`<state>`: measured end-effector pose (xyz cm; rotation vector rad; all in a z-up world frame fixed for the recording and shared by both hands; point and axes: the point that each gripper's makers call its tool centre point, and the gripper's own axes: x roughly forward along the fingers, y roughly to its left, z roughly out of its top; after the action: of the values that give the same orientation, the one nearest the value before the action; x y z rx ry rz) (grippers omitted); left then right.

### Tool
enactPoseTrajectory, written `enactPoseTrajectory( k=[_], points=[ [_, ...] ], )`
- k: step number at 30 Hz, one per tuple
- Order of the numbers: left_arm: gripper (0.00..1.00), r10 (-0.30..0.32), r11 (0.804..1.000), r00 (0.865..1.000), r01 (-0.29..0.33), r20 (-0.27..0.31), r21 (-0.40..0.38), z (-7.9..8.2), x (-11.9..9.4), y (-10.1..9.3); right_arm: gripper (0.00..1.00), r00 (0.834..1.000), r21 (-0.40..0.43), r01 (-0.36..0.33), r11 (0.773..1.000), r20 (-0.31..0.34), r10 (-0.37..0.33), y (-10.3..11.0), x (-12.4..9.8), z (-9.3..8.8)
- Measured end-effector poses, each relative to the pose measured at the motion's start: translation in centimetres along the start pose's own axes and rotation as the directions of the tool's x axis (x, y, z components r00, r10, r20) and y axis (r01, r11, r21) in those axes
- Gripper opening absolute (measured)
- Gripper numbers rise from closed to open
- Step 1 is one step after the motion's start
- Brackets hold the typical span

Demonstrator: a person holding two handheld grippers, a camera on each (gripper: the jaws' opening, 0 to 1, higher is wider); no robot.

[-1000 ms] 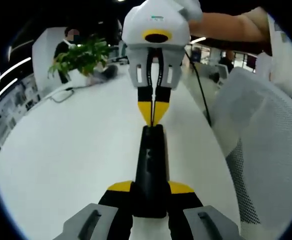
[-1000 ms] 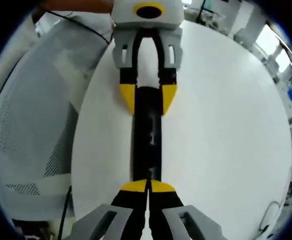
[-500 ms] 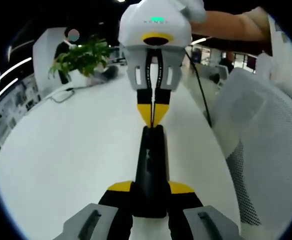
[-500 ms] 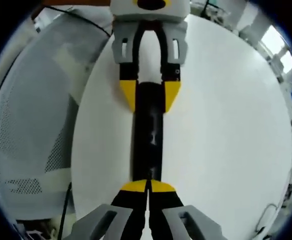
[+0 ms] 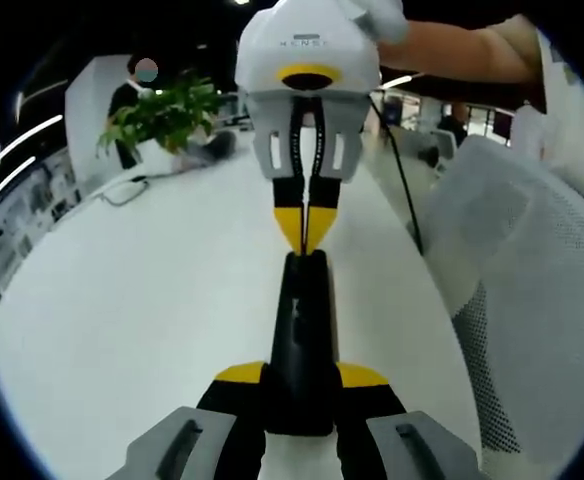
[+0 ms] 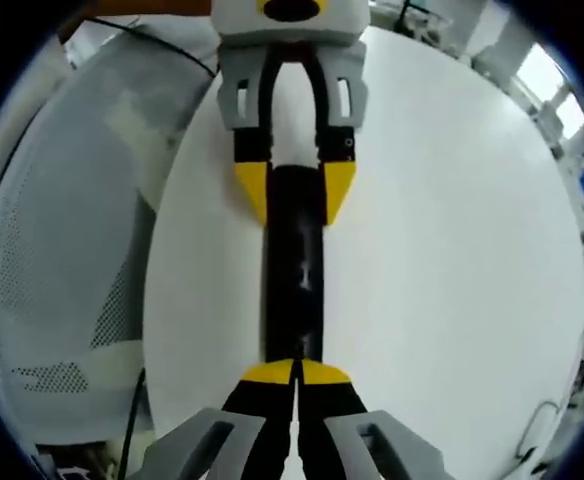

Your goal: Press the specified remote control buttons in sequence, fully releasing each button before pressing the next.

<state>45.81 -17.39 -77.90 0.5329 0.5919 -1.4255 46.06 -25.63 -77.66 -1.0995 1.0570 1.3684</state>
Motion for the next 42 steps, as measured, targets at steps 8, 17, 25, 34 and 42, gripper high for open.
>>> enactPoseTrajectory(
  k=[8,17,25,34,42],
  points=[
    [0.24,0.002,1.000,1.000,-0.002,0.000,-0.004,0.0,0.0,0.1,0.00,1.000,0.008,-0.013,1.000,0.018,0.013,0.3,-0.2,0.1],
    [0.24,0.006,1.000,1.000,-0.006,0.001,-0.008,0.0,0.1,0.1,0.00,0.999,-0.002,-0.010,1.000,0.033,0.010,0.4,-0.7,0.5],
    [0.24,0.006,1.000,1.000,-0.006,0.001,-0.007,-0.1,0.1,0.2,0.00,0.999,-0.014,0.000,1.000,0.042,0.001,-0.1,-1.3,1.1],
    [0.24,0.005,1.000,1.000,-0.005,0.003,-0.007,-0.1,0.1,0.2,0.00,1.000,-0.024,-0.013,1.000,0.023,0.014,0.1,-0.5,1.0],
    [0.24,0.004,1.000,1.000,-0.004,0.004,-0.007,-0.1,0.1,0.2,0.00,1.000,-0.019,-0.017,1.000,0.017,0.018,0.2,-0.1,0.9]
  ],
)
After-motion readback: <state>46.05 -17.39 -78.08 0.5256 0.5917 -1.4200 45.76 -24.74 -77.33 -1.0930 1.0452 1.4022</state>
